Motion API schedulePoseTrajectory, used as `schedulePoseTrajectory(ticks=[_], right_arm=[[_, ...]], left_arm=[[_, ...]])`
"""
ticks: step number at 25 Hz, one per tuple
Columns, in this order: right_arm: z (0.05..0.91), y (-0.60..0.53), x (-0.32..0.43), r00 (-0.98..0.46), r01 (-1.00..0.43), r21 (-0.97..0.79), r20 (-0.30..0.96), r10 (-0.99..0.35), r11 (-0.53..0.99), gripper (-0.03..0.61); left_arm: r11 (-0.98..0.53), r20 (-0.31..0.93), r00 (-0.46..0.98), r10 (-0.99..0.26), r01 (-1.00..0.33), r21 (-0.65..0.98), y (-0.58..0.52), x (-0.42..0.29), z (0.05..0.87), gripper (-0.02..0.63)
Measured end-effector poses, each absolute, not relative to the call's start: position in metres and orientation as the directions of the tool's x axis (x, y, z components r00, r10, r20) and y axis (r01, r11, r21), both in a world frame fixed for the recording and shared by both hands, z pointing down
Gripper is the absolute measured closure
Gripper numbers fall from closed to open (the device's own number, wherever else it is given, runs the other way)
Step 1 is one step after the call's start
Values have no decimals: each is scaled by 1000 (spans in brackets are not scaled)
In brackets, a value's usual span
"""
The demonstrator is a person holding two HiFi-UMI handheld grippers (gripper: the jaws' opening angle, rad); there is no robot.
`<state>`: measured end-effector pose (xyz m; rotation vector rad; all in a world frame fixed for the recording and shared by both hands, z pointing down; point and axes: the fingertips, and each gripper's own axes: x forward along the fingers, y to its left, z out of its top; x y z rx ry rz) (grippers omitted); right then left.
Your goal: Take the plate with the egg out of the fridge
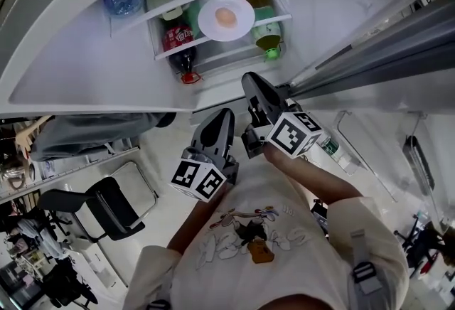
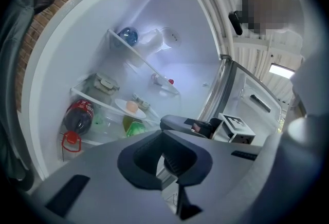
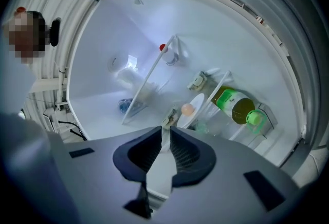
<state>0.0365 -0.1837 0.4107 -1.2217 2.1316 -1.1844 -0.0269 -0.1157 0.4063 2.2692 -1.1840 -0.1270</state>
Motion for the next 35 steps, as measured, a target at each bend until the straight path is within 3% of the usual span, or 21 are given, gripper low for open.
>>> schedulePoseTrajectory(ticks=[19,35], right_arm=[[428,-228,32,-552,-316,-937,55,-832,147,515],[455,-268,38,-510,-255,-967,113,-853,24,508]], left_arm=[[-433,159,579,-799,-739,516,-123,-36,403,618],[-422,182,579,-795,-742,521,-127,-40,407,618]])
